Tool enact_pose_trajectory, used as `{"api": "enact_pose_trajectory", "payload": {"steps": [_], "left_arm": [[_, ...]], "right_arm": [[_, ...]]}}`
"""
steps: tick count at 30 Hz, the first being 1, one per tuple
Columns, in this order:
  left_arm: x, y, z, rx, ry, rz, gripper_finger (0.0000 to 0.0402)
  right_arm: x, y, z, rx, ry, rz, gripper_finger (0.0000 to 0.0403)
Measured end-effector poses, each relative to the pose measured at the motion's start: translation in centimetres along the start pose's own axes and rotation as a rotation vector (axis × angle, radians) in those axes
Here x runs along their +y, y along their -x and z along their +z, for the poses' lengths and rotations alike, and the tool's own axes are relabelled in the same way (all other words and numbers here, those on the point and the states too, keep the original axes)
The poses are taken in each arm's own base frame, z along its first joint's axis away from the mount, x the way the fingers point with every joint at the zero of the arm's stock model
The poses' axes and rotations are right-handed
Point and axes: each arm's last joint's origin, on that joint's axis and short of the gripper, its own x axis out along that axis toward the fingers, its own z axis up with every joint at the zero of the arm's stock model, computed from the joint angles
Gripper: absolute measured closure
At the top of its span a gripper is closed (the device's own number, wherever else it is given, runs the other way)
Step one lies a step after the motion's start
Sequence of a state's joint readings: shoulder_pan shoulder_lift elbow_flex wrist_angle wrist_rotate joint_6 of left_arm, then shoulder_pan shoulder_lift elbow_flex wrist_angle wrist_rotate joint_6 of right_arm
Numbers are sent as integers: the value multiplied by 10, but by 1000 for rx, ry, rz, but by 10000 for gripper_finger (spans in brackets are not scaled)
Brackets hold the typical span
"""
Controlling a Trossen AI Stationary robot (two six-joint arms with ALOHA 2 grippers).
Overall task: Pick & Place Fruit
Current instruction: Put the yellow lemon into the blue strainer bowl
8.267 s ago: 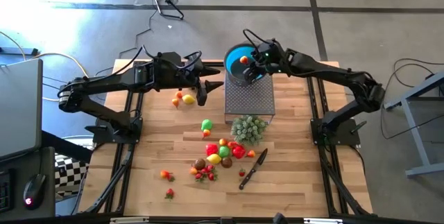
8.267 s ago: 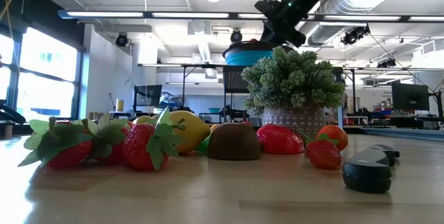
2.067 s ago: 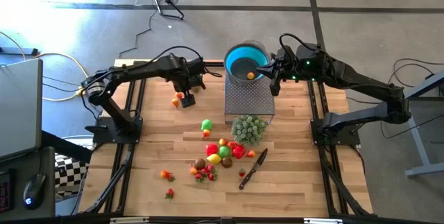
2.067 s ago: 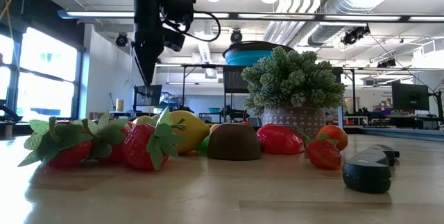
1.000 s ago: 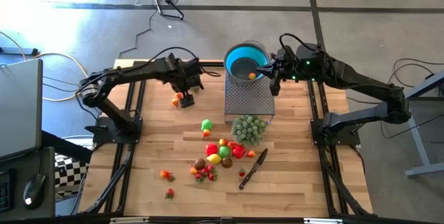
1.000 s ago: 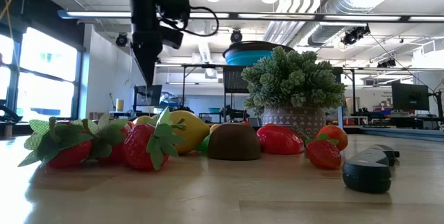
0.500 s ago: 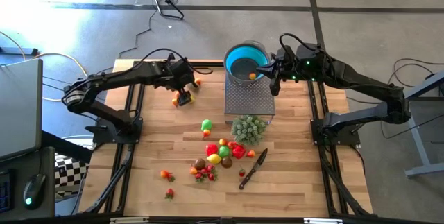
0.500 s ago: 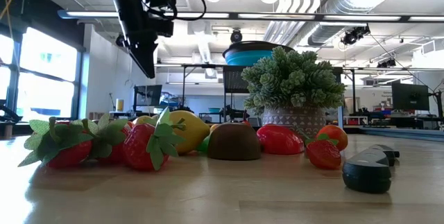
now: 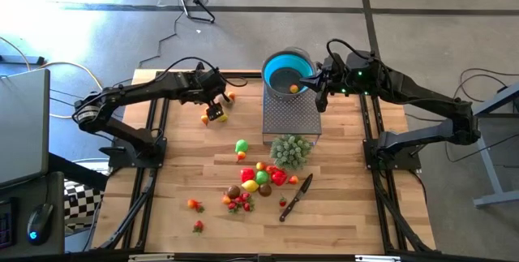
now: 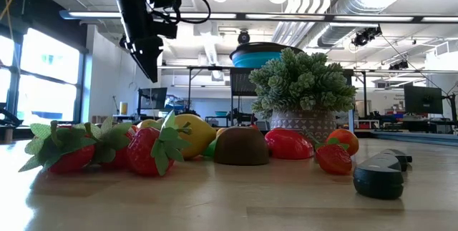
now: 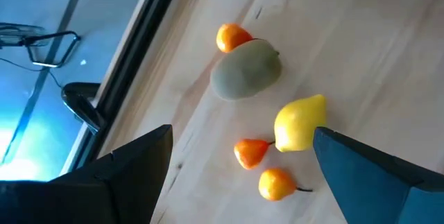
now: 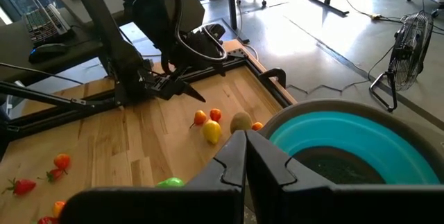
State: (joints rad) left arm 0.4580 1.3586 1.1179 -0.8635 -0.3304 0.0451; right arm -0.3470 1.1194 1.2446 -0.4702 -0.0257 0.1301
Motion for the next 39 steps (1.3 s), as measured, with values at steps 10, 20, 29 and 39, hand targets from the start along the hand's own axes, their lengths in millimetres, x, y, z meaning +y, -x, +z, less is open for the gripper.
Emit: {"api": "enact_pose_trajectory", "payload": {"steps": [10, 20, 29, 39], "left_arm": [[0, 0, 0, 0, -14, -1, 59], [8, -4, 0, -13, -77, -162, 59], [39, -13, -7, -2, -16, -264, 59], [41, -13, -8, -16, -84, -294, 59]], "right_arm": [[0, 0, 0, 0, 0, 0, 401], [0, 0, 0, 0, 9, 0, 401], [0, 0, 0, 3, 29, 0, 401], [0, 0, -3, 35, 22, -3, 401]]}}
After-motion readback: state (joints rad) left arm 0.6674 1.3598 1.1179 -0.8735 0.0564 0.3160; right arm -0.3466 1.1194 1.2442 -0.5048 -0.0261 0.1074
